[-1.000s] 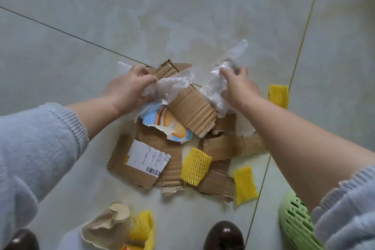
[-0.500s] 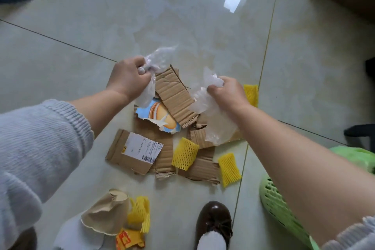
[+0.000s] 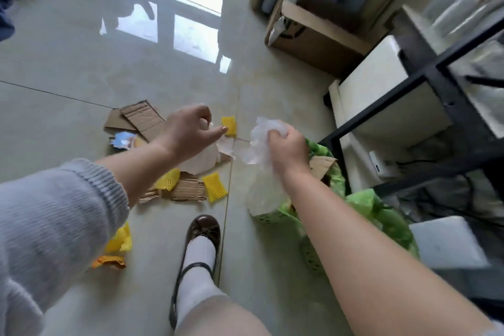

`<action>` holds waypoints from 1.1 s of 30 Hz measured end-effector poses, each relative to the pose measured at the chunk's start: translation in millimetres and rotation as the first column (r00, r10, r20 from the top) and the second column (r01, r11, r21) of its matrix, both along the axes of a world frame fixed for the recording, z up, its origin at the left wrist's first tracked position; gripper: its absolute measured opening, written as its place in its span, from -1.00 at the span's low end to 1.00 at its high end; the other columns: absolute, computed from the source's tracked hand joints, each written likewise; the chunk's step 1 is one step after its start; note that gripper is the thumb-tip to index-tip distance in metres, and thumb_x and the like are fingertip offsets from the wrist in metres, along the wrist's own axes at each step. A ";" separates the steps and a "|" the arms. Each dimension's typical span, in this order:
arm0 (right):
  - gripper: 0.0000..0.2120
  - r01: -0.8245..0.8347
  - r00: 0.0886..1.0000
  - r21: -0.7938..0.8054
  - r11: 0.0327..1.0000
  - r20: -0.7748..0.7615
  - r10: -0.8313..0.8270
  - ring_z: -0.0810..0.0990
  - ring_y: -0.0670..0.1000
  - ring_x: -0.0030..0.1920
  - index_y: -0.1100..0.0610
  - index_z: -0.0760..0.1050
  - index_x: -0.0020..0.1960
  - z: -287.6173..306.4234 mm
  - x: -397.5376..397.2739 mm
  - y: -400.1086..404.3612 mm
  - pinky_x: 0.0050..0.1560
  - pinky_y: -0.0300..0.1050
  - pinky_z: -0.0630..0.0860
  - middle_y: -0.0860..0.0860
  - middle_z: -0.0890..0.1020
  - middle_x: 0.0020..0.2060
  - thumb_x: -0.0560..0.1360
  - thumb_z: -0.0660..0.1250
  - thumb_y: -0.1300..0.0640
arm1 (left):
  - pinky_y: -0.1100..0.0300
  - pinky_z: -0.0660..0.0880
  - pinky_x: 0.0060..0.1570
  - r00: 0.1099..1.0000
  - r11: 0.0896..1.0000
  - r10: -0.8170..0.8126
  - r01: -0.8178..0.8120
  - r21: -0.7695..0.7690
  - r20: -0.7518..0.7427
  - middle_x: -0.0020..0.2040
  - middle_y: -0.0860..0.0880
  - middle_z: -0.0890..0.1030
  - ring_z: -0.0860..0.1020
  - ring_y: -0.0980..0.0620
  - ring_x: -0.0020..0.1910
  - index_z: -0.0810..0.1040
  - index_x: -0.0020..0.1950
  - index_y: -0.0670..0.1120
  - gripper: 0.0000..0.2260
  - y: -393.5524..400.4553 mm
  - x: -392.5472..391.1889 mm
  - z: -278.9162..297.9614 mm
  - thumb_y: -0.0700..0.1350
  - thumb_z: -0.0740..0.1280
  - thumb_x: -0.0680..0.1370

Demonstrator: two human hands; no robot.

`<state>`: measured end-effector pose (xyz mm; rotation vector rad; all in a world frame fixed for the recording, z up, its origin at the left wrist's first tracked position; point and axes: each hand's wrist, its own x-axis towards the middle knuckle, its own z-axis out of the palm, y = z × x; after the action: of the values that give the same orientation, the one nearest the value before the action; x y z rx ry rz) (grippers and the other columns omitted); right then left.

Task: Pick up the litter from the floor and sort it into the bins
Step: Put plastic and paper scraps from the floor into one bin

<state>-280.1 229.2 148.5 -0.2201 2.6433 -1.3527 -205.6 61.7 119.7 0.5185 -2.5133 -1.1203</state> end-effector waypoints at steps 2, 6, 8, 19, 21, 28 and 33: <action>-0.76 0.029 0.999 0.012 0.999 -0.015 -0.029 0.45 0.07 -0.33 0.09 0.43 -0.34 20.5 20.6 44.3 -0.33 -0.11 0.37 -0.07 0.46 -0.45 0.45 0.29 0.01 | 0.22 0.19 -0.44 1.000 0.999 -0.027 0.027 0.038 -0.008 -0.45 0.10 0.35 0.35 -0.06 -0.34 0.26 -0.43 0.02 -0.62 48.1 8.1 15.6 0.04 0.42 0.41; -0.71 0.148 0.986 0.071 0.986 -0.085 -0.142 0.47 -0.08 -0.33 0.10 0.49 -0.26 47.6 48.1 138.9 -0.30 -0.19 0.39 -0.11 0.52 -0.38 0.42 0.37 -0.12 | 0.17 0.19 -0.44 0.995 0.986 -0.096 0.101 0.136 -0.039 -0.45 0.12 0.35 0.35 -0.03 -0.37 0.26 -0.46 0.02 -0.63 144.8 26.4 39.1 -0.02 0.43 0.40; -0.72 0.277 0.954 0.039 0.960 -0.128 -0.270 0.46 -0.01 -0.33 0.08 0.45 -0.38 56.5 46.9 183.2 -0.34 -0.20 0.37 -0.10 0.49 -0.43 0.42 0.38 -0.03 | 0.12 0.15 -0.42 0.991 0.978 -0.130 0.133 0.161 -0.029 -0.45 0.12 0.35 0.37 -0.03 -0.35 0.26 -0.47 0.01 -0.63 186.7 26.1 43.0 -0.06 0.42 0.41; -0.81 0.624 0.776 0.097 0.775 -0.191 -0.601 0.51 0.17 -0.20 0.16 0.48 -0.25 28.4 3.4 336.4 -0.24 -0.10 0.36 0.10 0.57 -0.28 0.42 0.27 0.04 | 0.18 0.28 -0.38 0.886 0.848 -0.449 0.381 0.369 0.115 -0.26 0.04 0.42 0.39 0.10 -0.31 0.35 -0.19 -0.06 -0.74 312.8 -43.4 51.2 0.12 0.15 0.50; -0.80 0.665 0.736 0.052 0.745 -0.216 -0.641 0.52 0.17 -0.16 0.16 0.47 -0.17 15.2 -7.0 344.1 -0.21 -0.09 0.38 0.07 0.57 -0.24 0.44 0.25 0.02 | 0.16 0.25 -0.35 0.878 0.797 -0.470 0.376 0.473 0.094 -0.20 -0.03 0.38 0.31 0.07 -0.29 0.33 -0.14 -0.13 -0.76 327.7 -60.1 51.9 0.05 0.10 0.46; -0.83 0.576 0.797 -0.019 0.817 -0.212 -0.566 0.47 0.19 0.07 0.20 0.29 0.02 -49.1 -28.3 351.8 0.05 0.01 0.40 0.24 0.49 0.05 0.56 0.13 0.08 | 0.34 0.26 -0.49 0.829 0.811 -0.532 0.441 0.384 0.173 -0.13 0.00 0.34 0.34 0.02 -0.24 0.29 -0.11 -0.02 -0.87 375.1 -94.8 -9.0 -0.26 0.13 0.51; -0.70 0.285 0.956 0.454 0.844 -0.070 -0.285 0.43 0.21 0.16 0.23 0.34 0.23 -96.2 -21.5 360.0 0.12 0.02 0.39 0.20 0.43 0.20 0.54 0.17 0.12 | 0.18 0.43 -0.10 0.567 0.568 -0.703 0.811 -0.140 0.430 0.07 -0.03 0.48 0.48 -0.03 0.03 0.48 0.00 -0.03 -0.91 375.6 -97.6 -53.4 -0.16 0.28 0.52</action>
<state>-301.6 589.2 52.3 0.2466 2.9847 -0.7330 -303.2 437.3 66.3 -0.6529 -3.2540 -0.8374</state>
